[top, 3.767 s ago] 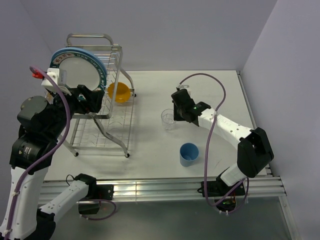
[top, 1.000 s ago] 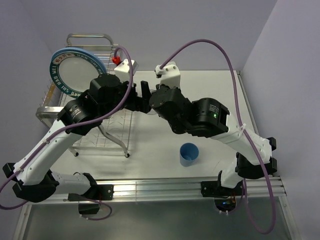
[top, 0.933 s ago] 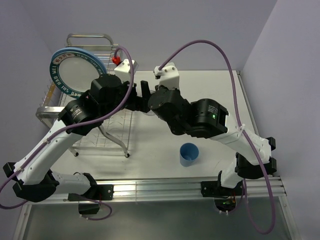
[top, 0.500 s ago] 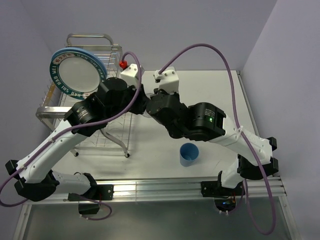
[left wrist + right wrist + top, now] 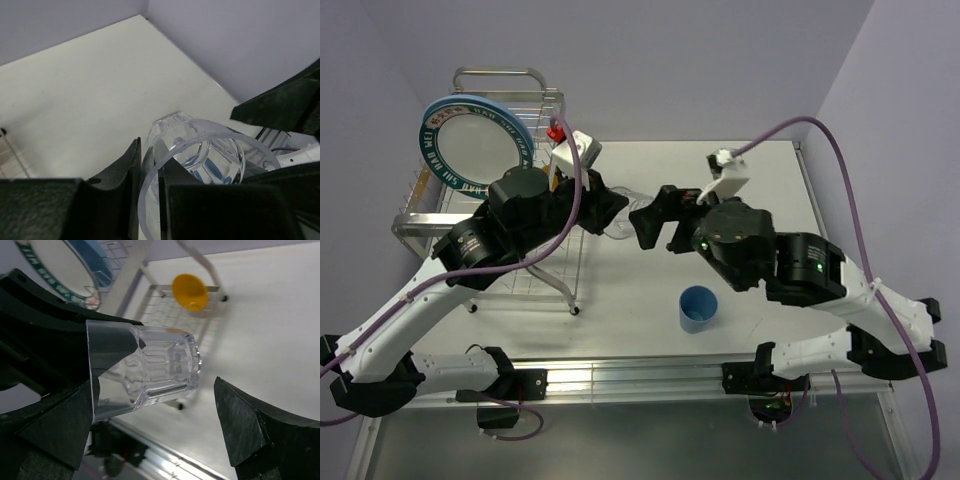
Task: Load the mixed dishes into the dish rack
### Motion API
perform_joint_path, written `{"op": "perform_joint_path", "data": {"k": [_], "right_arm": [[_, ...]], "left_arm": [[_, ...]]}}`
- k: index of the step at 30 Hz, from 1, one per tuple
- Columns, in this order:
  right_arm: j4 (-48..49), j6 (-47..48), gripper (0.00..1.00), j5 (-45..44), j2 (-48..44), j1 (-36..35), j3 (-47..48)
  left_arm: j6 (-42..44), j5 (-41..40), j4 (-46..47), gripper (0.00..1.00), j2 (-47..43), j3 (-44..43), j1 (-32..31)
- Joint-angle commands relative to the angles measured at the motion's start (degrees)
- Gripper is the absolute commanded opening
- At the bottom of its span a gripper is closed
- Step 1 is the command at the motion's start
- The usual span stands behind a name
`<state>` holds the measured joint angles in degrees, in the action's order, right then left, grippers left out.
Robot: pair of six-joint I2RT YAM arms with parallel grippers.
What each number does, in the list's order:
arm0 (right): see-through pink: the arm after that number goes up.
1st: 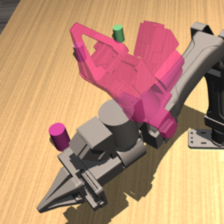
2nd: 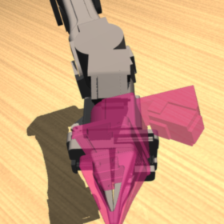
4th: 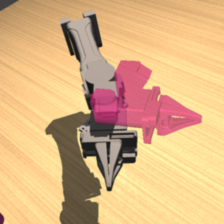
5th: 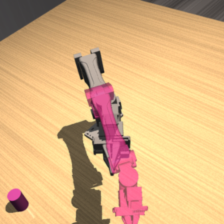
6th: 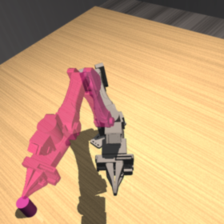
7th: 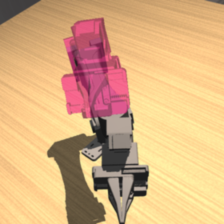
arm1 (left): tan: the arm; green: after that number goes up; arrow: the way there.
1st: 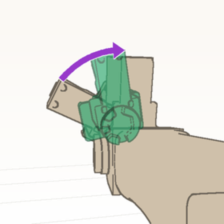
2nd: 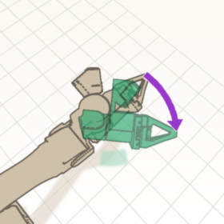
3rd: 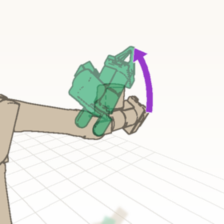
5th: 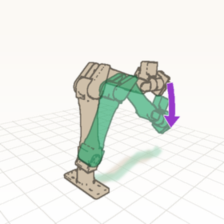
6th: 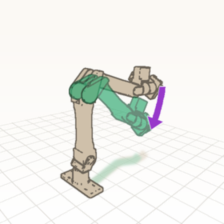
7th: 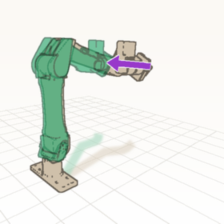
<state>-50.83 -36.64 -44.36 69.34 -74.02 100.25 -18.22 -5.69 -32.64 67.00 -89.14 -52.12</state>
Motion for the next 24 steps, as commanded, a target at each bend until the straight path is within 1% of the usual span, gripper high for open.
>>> {"op": "perform_joint_path", "data": {"k": [1,2,3,4,5,6,7,9,11,12,14,16,17,19,20,23,24], "right_arm": [[8.7,-4.4,1.00,4.5,-13.9,5.9,-11.1],[15.4,-8.1,1.00,10.1,-16.6,7.6,-17.7],[19.2,-10.1,0.99,13.4,-21.4,9.4,-21.1],[22.4,-12.3,0.97,16.9,-23.3,13.1,-26.7],[25.2,-14.4,0.96,19.9,-24.9,14.9,-28.8],[28.5,-19.1,0.95,24.3,-26.6,16.3,-30.2],[29.6,-21.3,0.95,26.1,-27.0,18.6,-31.2],[33.8,-26.6,0.95,31.7,-27.4,21.0,-34.1],[36.7,-32.0,0.95,34.8,-27.5,23.9,-36.7],[40.3,-33.7,0.95,36.1,-27.8,24.6,-37.7],[42.9,-38.9,0.95,39.3,-27.5,26.4,-40.6],[45.5,-42.1,0.95,41.4,-27.2,27.6,-42.3],[46.8,-45.5,0.95,42.2,-27.1,28.0,-44.8],[52.3,-48.3,0.95,44.0,-27.0,29.9,-47.4],[54.5,-49.7,0.95,47.1,-26.7,30.3,-49.1],[56.8,-50.5,0.95,49.4,-25.3,31.0,-49.2],[59.2,-50.9,0.95,49.8,-25.1,31.0,-49.5]], "left_arm": [[4.9,-0.6,10.1,0.00,-7.1,2.0,1.2],[6.4,0.1,12.3,0.00,-9.6,5.0,1.1],[7.3,0.4,14.9,0.00,-11.1,6.8,1.2],[8.3,1.5,20.4,0.00,-12.7,8.9,1.2],[10.0,2.2,23.1,0.00,-15.7,10.7,1.2],[11.0,2.5,25.8,0.00,-17.4,14.8,1.1],[11.7,2.8,31.4,0.00,-18.8,16.9,1.1],[14.1,2.3,35.3,0.00,-22.2,20.7,1.2],[15.9,2.0,37.8,0.00,-23.7,21.9,1.1],[16.5,2.2,38.5,0.00,-24.1,22.7,1.2],[17.6,3.1,40.8,0.00,-25.2,23.4,1.1],[20.0,4.5,42.1,0.00,-25.8,24.4,1.1],[20.9,4.8,43.5,0.00,-26.4,24.7,1.1],[21.6,5.3,44.8,0.00,-26.7,25.6,1.1],[22.3,5.9,44.8,0.00,-26.7,25.6,1.1],[23.3,8.3,44.9,0.00,-26.6,26.3,1.1],[23.6,8.8,45.8,0.00,-26.7,26.7,1.1]]}}
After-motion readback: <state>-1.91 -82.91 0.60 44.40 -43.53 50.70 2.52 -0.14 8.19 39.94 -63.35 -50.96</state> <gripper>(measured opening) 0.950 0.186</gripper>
